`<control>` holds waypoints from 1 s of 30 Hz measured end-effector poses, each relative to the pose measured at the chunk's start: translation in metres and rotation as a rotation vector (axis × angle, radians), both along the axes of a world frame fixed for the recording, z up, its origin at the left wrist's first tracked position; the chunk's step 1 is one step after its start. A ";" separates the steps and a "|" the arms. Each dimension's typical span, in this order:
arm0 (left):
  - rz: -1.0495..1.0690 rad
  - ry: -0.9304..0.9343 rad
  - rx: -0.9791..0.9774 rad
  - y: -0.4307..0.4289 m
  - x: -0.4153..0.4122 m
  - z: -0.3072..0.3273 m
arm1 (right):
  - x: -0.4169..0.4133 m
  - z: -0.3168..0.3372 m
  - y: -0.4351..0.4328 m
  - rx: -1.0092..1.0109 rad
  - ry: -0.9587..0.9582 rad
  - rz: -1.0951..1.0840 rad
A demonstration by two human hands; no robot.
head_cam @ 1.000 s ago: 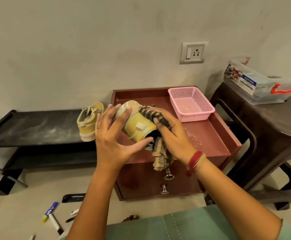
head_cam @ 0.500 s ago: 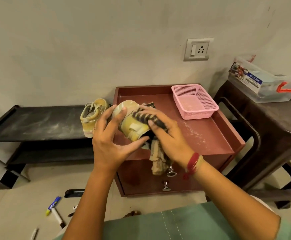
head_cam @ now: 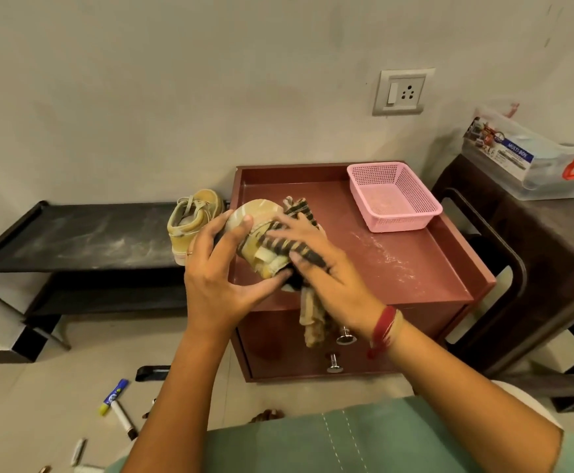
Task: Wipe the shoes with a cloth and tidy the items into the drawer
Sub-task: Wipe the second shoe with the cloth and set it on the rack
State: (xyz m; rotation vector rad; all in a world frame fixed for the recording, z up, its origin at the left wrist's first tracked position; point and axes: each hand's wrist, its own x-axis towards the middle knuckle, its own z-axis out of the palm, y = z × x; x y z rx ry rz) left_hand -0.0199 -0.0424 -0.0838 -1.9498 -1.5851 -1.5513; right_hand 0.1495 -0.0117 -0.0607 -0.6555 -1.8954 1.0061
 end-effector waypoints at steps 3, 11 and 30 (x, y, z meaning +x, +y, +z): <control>0.031 -0.001 -0.037 -0.001 0.002 0.000 | 0.001 -0.002 0.013 -0.151 0.098 -0.112; 0.039 -0.091 -0.173 -0.002 -0.003 0.004 | -0.010 -0.012 0.006 0.073 -0.076 -0.114; 0.121 -0.151 -0.250 -0.010 -0.016 0.007 | -0.015 -0.033 0.004 -0.203 0.007 -0.136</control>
